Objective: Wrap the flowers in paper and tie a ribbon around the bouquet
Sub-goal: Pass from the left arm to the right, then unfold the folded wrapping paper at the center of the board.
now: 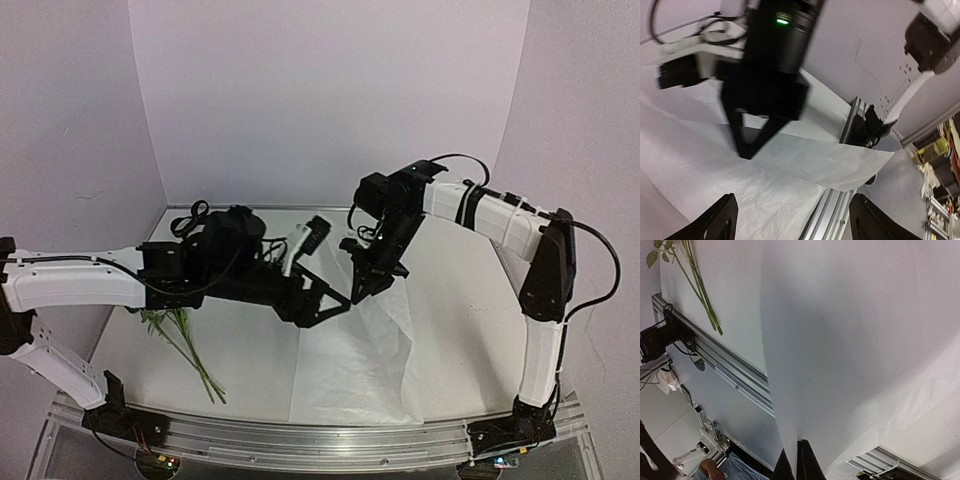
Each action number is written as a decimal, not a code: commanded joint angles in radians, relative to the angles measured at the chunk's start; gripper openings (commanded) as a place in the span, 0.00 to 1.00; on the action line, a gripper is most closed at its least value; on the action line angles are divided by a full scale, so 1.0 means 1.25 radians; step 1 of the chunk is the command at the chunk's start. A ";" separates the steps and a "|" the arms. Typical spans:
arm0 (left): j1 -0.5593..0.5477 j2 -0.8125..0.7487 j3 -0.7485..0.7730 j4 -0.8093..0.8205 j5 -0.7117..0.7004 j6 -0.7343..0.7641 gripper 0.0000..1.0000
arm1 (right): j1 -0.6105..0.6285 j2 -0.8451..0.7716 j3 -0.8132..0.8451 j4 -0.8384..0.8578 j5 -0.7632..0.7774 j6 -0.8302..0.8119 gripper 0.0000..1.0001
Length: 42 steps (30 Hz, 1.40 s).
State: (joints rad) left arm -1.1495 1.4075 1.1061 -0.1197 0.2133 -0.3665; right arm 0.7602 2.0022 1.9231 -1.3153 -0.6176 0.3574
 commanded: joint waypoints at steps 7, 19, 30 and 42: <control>0.204 0.043 -0.097 0.200 0.059 -0.229 0.69 | -0.002 -0.151 -0.078 0.123 0.064 0.079 0.00; 0.249 0.350 0.001 0.260 0.134 -0.329 0.60 | -0.002 -0.367 -0.349 0.292 0.212 0.135 0.00; 0.278 0.466 0.050 0.092 0.084 -0.330 0.57 | -0.002 -0.572 -0.531 0.151 0.453 0.152 0.00; 0.370 0.564 0.202 -0.101 0.041 -0.191 0.56 | -0.002 -0.664 -0.739 -0.018 0.740 0.188 0.00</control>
State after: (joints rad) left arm -0.7265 2.0650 1.2877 -0.1232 0.3086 -0.6889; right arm 0.7589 1.1966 1.0529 -1.2584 0.1526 0.5520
